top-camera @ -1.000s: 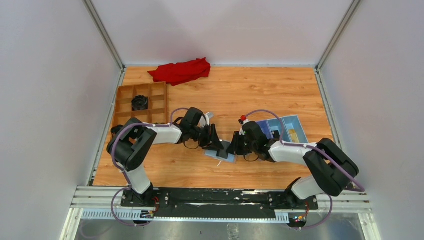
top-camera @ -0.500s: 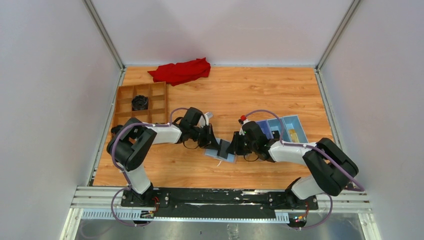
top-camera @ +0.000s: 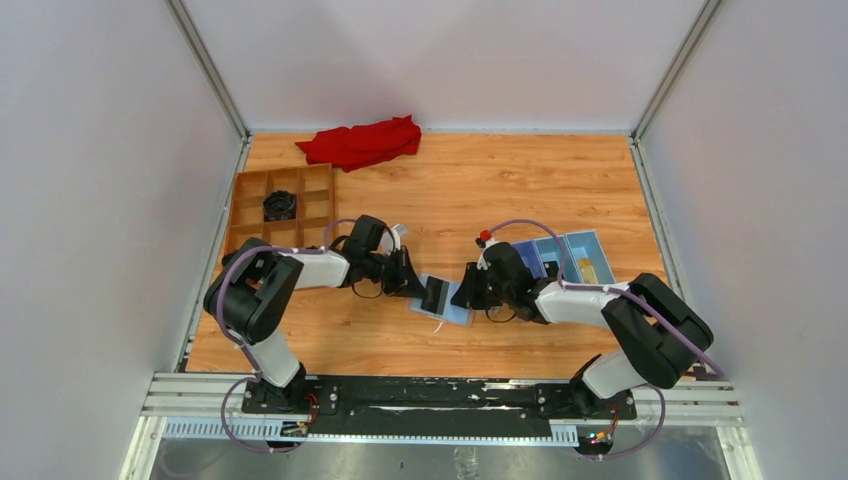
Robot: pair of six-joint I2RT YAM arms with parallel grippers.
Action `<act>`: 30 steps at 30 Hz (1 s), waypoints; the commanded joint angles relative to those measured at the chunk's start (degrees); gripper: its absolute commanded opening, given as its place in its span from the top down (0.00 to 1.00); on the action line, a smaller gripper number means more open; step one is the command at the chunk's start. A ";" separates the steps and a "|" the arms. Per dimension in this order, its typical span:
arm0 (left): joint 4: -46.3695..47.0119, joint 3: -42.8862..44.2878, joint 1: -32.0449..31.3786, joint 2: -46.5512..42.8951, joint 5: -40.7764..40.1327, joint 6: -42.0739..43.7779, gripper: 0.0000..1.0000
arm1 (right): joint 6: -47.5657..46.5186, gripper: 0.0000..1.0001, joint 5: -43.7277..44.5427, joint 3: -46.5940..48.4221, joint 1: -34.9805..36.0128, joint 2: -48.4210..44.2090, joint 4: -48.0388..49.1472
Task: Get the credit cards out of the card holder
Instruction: Remove the credit card from the card holder.
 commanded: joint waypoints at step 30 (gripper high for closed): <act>-9.25 6.47 1.88 -22.18 8.61 -3.14 1.00 | 12.92 0.31 -22.89 -10.33 -10.28 -19.12 20.83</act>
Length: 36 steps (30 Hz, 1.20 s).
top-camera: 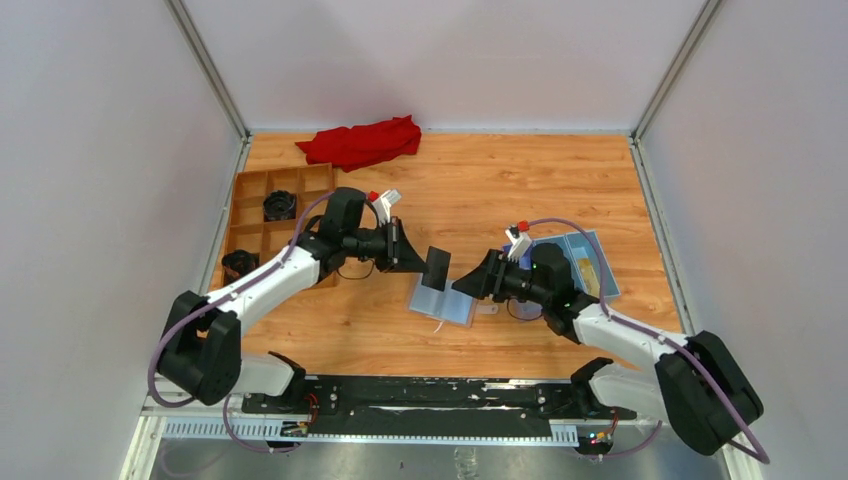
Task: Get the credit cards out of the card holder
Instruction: Remove the credit card from the card holder, then place the credit card in the storage box.
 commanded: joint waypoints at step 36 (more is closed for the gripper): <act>0.78 2.05 1.03 -5.04 2.79 -1.23 1.00 | 29.03 0.33 -16.51 -6.54 -6.15 23.24 60.92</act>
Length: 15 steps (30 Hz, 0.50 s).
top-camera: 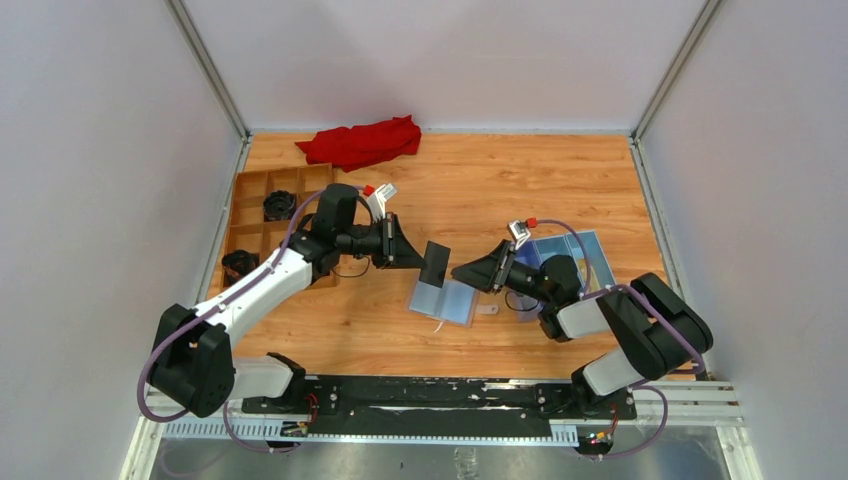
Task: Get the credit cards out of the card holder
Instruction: Place the credit card in the storage box.
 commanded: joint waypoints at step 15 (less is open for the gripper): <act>2.91 -0.35 0.37 0.62 2.00 -1.80 1.00 | 2.85 0.69 -5.29 9.94 3.40 7.64 7.32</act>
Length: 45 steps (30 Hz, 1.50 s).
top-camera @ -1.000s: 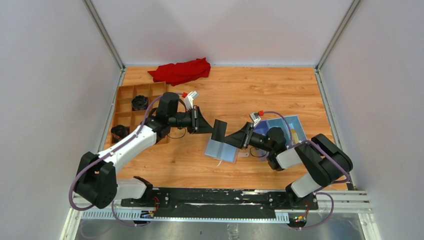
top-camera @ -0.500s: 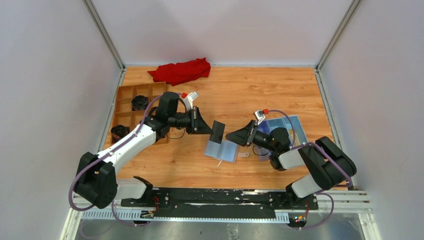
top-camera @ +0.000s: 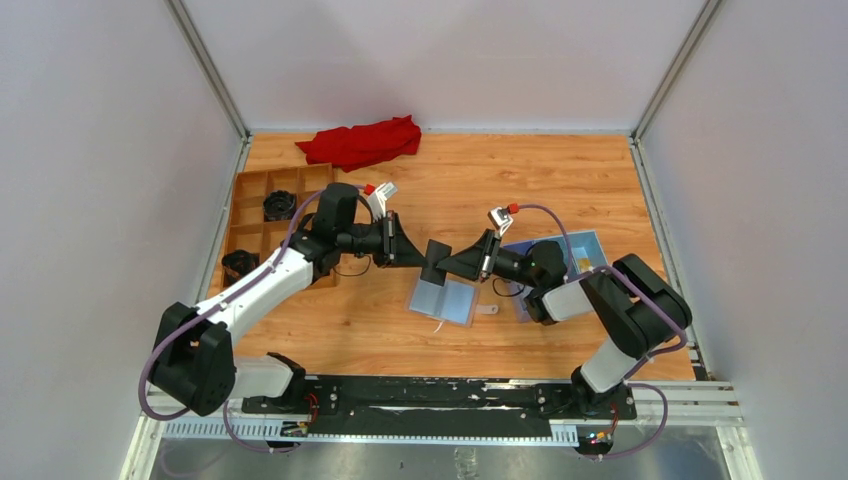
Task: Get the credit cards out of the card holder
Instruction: Place the credit card in the storage box.
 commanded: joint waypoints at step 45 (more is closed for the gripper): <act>-11.74 3.08 0.37 3.74 -5.13 10.54 0.38 | -53.65 1.00 88.21 28.93 -4.04 -19.67 -132.03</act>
